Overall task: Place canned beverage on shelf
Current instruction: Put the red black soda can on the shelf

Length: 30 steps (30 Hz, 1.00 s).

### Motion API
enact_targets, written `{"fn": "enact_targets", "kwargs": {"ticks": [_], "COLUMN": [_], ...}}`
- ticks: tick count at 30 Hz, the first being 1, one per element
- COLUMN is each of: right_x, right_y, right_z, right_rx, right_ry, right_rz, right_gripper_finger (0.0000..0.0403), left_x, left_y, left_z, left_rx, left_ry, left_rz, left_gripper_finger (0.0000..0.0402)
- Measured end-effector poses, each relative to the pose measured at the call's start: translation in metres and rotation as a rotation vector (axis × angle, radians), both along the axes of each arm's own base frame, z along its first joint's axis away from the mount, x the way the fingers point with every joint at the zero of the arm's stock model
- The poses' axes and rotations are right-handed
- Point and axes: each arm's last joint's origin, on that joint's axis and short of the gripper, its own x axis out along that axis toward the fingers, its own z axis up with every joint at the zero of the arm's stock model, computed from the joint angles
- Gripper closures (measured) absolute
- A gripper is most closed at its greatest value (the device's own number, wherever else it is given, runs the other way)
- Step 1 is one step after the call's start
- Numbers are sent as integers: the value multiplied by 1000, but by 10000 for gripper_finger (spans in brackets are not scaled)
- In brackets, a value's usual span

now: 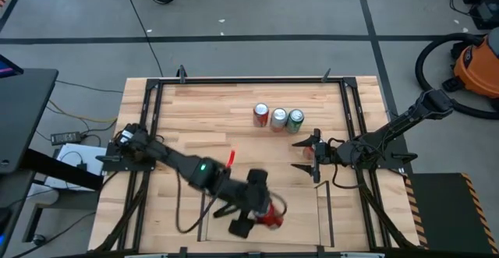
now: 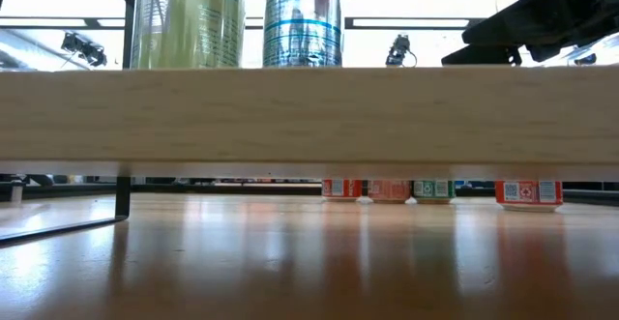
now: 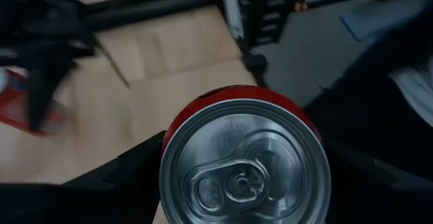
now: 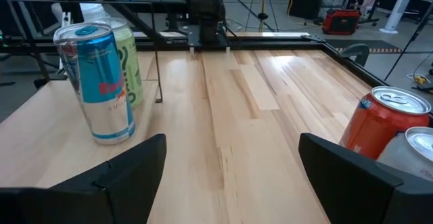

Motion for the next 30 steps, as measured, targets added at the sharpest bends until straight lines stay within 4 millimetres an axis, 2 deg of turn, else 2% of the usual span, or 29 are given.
{"fn": "enact_targets", "kwargs": {"ticks": [6, 11, 15, 18, 25, 30], "right_x": [0, 0, 1, 2, 3, 3], "right_y": [0, 0, -1, -3, -6, -6], "right_z": [0, 1, 2, 2, 2, 2], "right_rx": [-3, -13, -24, -29, -40, -37], "right_ry": [-4, -5, -17, -16, -9, -12], "right_rz": [1, 0, -6, -15, -25, -19], "right_gripper_finger": [55, 55, 55, 55, 55, 55], "left_x": [-29, -48, -56, -57, -48, -45], "left_y": [-34, -51, -62, -64, -70, -75], "left_z": [-9, -25, -27, -29, -65, -78], "left_rx": [16, 144, 176, 185, 293, 305], "left_ry": [119, 203, 204, 214, 338, 379], "left_rz": [52, 64, 26, 20, -43, -88], "left_gripper_finger": [82, 82, 82, 82, 82, 82]}}
